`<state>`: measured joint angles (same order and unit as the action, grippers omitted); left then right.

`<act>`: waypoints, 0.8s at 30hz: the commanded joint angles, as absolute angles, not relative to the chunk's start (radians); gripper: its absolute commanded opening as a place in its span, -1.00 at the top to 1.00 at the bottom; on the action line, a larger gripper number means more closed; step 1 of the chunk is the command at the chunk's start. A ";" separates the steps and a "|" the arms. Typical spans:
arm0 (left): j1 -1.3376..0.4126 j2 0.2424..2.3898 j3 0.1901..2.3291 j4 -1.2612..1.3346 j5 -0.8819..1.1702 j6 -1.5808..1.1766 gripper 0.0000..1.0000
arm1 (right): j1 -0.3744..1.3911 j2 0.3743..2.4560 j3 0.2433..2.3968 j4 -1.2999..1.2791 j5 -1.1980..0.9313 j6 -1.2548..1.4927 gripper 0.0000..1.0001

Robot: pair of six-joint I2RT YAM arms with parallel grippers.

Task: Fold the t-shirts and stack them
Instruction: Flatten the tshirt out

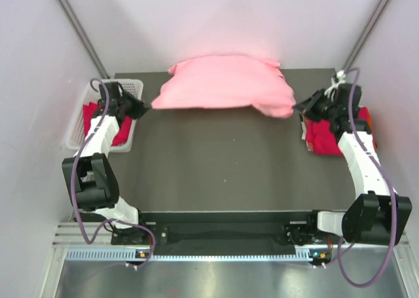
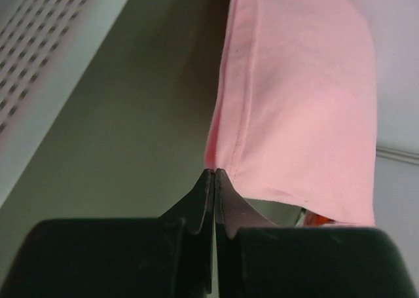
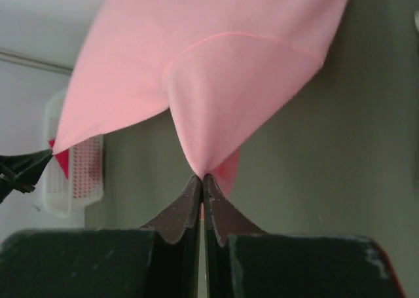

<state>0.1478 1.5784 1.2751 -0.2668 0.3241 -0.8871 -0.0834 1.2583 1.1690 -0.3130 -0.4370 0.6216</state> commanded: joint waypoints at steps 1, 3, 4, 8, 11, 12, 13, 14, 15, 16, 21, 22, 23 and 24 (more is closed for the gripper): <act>0.150 1.470 1.177 -0.187 0.331 -0.853 1.00 | -0.095 1.109 1.043 -0.233 -0.448 0.621 1.00; 0.150 1.424 1.077 -0.181 0.330 -0.839 1.00 | -0.095 1.069 0.945 -0.242 -0.442 0.603 1.00; 0.150 1.407 1.046 -0.183 0.331 -0.833 1.00 | -0.095 1.027 0.916 -0.253 -0.442 0.597 1.00; 0.150 1.315 0.902 -0.247 0.330 -0.775 1.00 | -0.095 0.892 0.748 -0.308 -0.422 0.571 1.00; 0.150 1.218 0.807 -0.285 0.324 -0.741 1.00 | -0.095 0.749 0.668 -0.396 -0.400 0.557 1.00; 0.150 1.165 0.790 -0.319 0.315 -0.732 1.00 | -0.094 0.709 0.649 -0.420 -0.396 0.554 1.00; 0.149 1.135 0.755 -0.342 0.295 -0.723 1.00 | -0.095 0.630 0.622 -0.469 -0.393 0.549 1.00; 0.150 1.105 0.738 -0.359 0.288 -0.710 1.00 | -0.094 0.591 0.609 -0.497 -0.379 0.545 1.00; 0.150 1.042 0.720 -0.373 0.281 -0.707 1.00 | -0.094 0.553 0.600 -0.526 -0.371 0.543 1.00; 0.150 1.011 0.685 -0.405 0.272 -0.706 1.00 | -0.094 0.485 0.594 -0.582 -0.362 0.542 1.00; 0.150 0.827 0.591 -0.442 0.221 -0.732 1.00 | -0.095 0.351 0.566 -0.698 -0.324 0.537 1.00; 0.149 0.813 0.566 -0.434 0.215 -0.735 1.00 | -0.094 0.339 0.561 -0.703 -0.321 0.540 1.00; 0.150 0.805 0.561 -0.433 0.206 -0.742 1.00 | -0.094 0.341 0.554 -0.703 -0.310 0.546 1.00; 0.150 0.805 0.558 -0.431 0.190 -0.747 1.00 | -0.094 0.360 0.551 -0.689 -0.307 0.546 1.00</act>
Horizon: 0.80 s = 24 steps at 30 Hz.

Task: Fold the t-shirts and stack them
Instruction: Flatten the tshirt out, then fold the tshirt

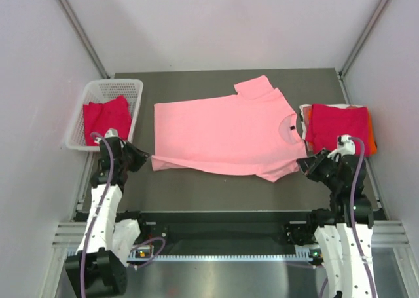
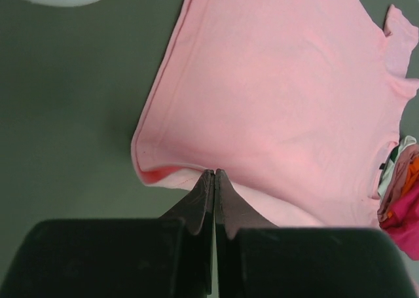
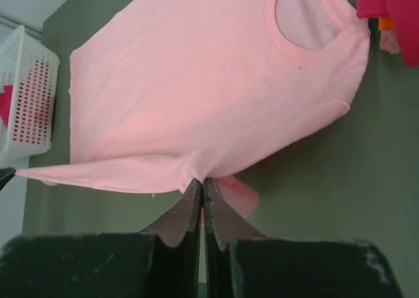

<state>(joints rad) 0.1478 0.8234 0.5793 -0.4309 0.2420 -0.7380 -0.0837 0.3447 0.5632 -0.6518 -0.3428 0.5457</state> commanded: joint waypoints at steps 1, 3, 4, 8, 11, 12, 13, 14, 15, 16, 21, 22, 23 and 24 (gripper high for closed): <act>0.150 0.814 0.555 -0.431 0.186 -0.752 1.00 | -0.094 0.377 0.549 -0.681 -0.302 0.546 1.00; 0.150 0.854 0.555 -0.404 0.181 -0.759 1.00 | -0.094 0.417 0.549 -0.646 -0.288 0.540 1.00; 0.149 0.873 0.558 -0.391 0.179 -0.761 1.00 | -0.094 0.461 0.551 -0.629 -0.284 0.540 1.00; 0.150 0.997 0.592 -0.341 0.184 -0.778 1.00 | -0.094 0.577 0.566 -0.542 -0.259 0.535 1.00; 0.150 1.073 0.630 -0.319 0.213 -0.787 1.00 | -0.094 0.673 0.613 -0.505 -0.226 0.522 1.00; 0.150 1.092 0.644 -0.295 0.215 -0.793 1.00 | -0.094 0.714 0.624 -0.482 -0.219 0.520 1.00; 0.149 1.109 0.650 -0.285 0.221 -0.804 1.00 | -0.095 0.733 0.644 -0.471 -0.213 0.522 1.00; 0.150 1.142 0.660 -0.278 0.224 -0.810 1.00 | -0.094 0.753 0.655 -0.459 -0.212 0.523 1.00; 0.150 1.158 0.676 -0.264 0.227 -0.813 1.00 | -0.094 0.793 0.667 -0.437 -0.210 0.525 1.00; 0.150 1.173 0.684 -0.258 0.229 -0.821 1.00 | -0.094 0.814 0.692 -0.430 -0.207 0.526 1.00; 0.150 1.244 0.747 -0.256 0.212 -0.827 1.00 | -0.094 0.955 0.771 -0.390 -0.204 0.517 1.00; 0.150 1.250 0.752 -0.256 0.209 -0.828 1.00 | -0.094 0.974 0.779 -0.382 -0.203 0.517 1.00; 0.150 1.256 0.756 -0.253 0.203 -0.828 1.00 | -0.094 1.007 0.787 -0.367 -0.204 0.517 1.00; 0.150 1.259 0.761 -0.250 0.201 -0.830 1.00 | -0.094 1.023 0.795 -0.359 -0.207 0.518 1.00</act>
